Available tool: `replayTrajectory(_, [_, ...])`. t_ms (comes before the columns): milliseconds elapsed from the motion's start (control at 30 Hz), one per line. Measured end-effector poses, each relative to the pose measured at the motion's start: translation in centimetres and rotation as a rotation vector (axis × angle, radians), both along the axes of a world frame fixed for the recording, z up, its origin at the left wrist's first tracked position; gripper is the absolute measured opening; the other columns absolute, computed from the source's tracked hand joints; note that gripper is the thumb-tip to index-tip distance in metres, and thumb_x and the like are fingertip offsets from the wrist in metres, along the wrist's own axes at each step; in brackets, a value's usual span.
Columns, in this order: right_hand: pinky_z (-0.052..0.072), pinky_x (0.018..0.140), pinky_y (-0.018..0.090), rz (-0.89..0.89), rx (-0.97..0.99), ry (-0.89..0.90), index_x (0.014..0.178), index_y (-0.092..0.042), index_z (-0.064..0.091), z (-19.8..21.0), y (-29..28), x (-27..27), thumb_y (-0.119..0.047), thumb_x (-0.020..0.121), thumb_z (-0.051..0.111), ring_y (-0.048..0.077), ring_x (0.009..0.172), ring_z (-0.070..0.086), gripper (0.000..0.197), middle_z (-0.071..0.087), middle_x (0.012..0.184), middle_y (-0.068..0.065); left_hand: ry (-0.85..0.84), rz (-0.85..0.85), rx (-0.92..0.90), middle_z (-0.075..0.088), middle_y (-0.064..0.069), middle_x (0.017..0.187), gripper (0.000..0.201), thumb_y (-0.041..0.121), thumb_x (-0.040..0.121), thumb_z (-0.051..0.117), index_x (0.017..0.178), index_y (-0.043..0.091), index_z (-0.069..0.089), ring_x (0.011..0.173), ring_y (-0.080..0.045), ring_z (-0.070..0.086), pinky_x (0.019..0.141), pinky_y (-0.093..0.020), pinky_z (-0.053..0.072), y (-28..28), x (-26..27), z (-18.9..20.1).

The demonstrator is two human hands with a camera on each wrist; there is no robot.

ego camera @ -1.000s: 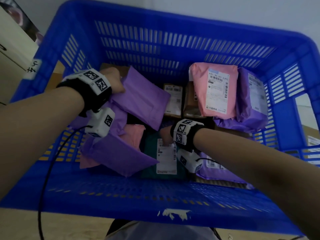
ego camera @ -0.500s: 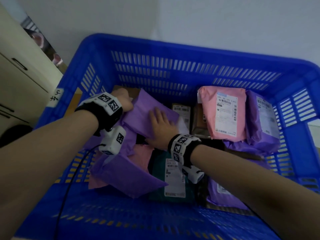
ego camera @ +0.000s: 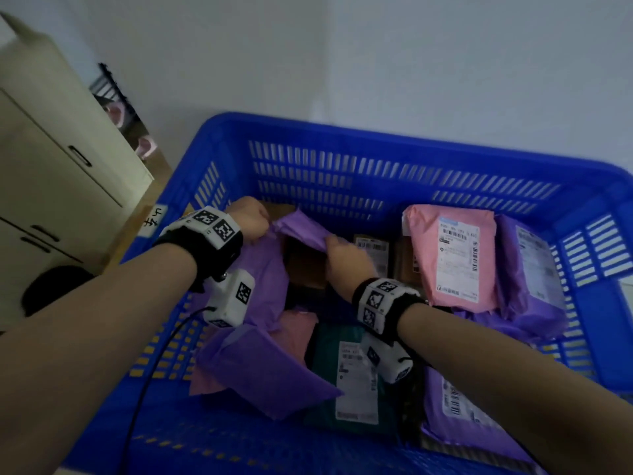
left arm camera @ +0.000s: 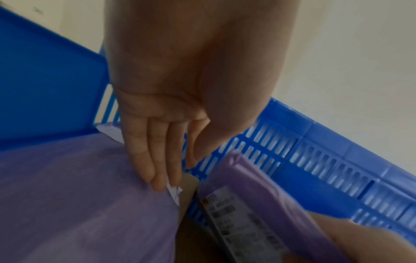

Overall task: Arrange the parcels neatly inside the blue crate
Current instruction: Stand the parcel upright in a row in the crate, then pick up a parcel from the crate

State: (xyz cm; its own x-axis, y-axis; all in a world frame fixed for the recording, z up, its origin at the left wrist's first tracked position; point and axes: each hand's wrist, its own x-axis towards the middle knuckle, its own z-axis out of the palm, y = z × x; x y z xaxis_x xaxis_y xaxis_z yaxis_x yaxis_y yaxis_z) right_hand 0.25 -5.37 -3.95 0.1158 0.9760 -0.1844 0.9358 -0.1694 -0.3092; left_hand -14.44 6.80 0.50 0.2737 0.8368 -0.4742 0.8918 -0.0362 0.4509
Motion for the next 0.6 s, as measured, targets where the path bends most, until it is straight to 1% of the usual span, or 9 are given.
replayTrajectory(33, [0.047,0.084,0.042,-0.046,0.022,0.036,0.119,-0.005,0.047,1.0,0.0,0.7,-0.008,0.092,0.043,0.036,0.107,0.059,0.027,0.058,0.121,0.018,-0.022,0.012,0.0,0.069,-0.023,0.102,0.028,0.003,0.088,0.052,0.113,0.003,0.065,0.072,-0.025,0.062,0.07,-0.036,0.055,-0.1,0.0,0.3])
replayTrajectory(100, [0.047,0.082,0.04,-0.146,0.07,0.14,0.117,-0.005,0.051,2.7,0.1,2.0,-0.013,0.093,0.046,0.037,0.104,0.06,0.025,0.063,0.114,0.019,-0.062,0.01,0.003,0.068,-0.021,0.103,0.027,0.003,0.088,0.055,0.113,0.003,0.065,0.064,-0.023,0.06,0.062,-0.031,0.053,-0.4,0.1,0.9])
replayTrajectory(167, [0.047,0.084,0.039,-0.228,0.117,0.331,0.113,-0.006,0.058,3.9,0.0,3.2,-0.015,0.091,0.052,0.035,0.104,0.061,0.025,0.065,0.112,0.019,-0.11,-0.016,-0.007,0.065,-0.016,0.094,0.025,0.005,0.089,0.057,0.113,0.002,0.064,0.058,-0.016,0.057,0.059,-0.024,0.049,-0.9,0.3,1.6])
replayTrajectory(233, [0.051,0.088,0.04,-0.291,0.168,0.554,0.11,-0.004,0.062,4.8,-0.2,4.1,-0.011,0.089,0.056,0.033,0.103,0.063,0.022,0.067,0.109,0.018,-0.162,-0.036,-0.017,0.063,-0.014,0.088,0.027,0.007,0.089,0.058,0.116,0.0,0.062,0.059,-0.015,0.057,0.062,-0.025,0.049,-1.5,0.7,2.3])
replayTrajectory(333, [0.052,0.092,0.049,-0.413,0.212,0.89,0.109,0.0,0.063,6.2,-1.2,4.9,-0.003,0.087,0.06,0.034,0.101,0.066,0.023,0.068,0.11,0.022,-0.239,-0.031,-0.004,0.063,-0.017,0.091,0.033,0.015,0.089,0.062,0.118,-0.001,0.059,0.066,-0.02,0.06,0.071,-0.033,0.054,-2.7,1.3,3.4])
replayTrajectory(433, [0.057,0.083,0.039,-0.48,0.229,1.115,0.115,0.005,0.06,7.3,-2.4,5.7,0.004,0.087,0.059,0.031,0.092,0.067,0.028,0.066,0.114,0.023,-0.297,-0.026,0.006,0.063,-0.015,0.096,0.037,0.028,0.085,0.068,0.114,0.006,0.059,0.081,-0.023,0.062,0.082,-0.039,0.054,-3.8,1.9,4.4])
replayTrajectory(500, [0.058,0.08,0.036,-0.495,0.229,1.226,0.116,0.006,0.059,7.8,-3.2,6.2,0.005,0.086,0.059,0.024,0.083,0.068,0.03,0.067,0.11,0.021,-0.324,-0.043,0.011,0.064,-0.011,0.103,0.046,0.035,0.081,0.071,0.116,0.009,0.056,0.09,-0.022,0.062,0.087,-0.038,0.052,-4.5,2.3,5.0])
replayTrajectory(567, [0.059,0.08,0.037,-0.514,0.233,1.268,0.116,0.005,0.06,8.3,-3.7,6.8,0.005,0.085,0.061,0.024,0.084,0.069,0.032,0.067,0.111,0.02,-0.4,-0.02,-0.004,0.064,-0.008,0.117,0.066,0.036,0.075,0.075,0.127,0.007,0.048,0.1,-0.02,0.062,0.091,-0.036,0.051,-5.0,2.7,5.5])
replayTrajectory(600, [0.058,0.08,0.037,-0.512,0.235,1.26,0.116,0.004,0.06,8.7,-4.0,7.0,0.004,0.084,0.062,0.025,0.086,0.069,0.031,0.067,0.113,0.021,-0.45,0.002,0.016,0.058,-0.004,0.127,0.078,0.035,0.072,0.077,0.135,0.007,0.04,0.11,-0.018,0.058,0.096,-0.035,0.048,-5.2,2.9,5.9])
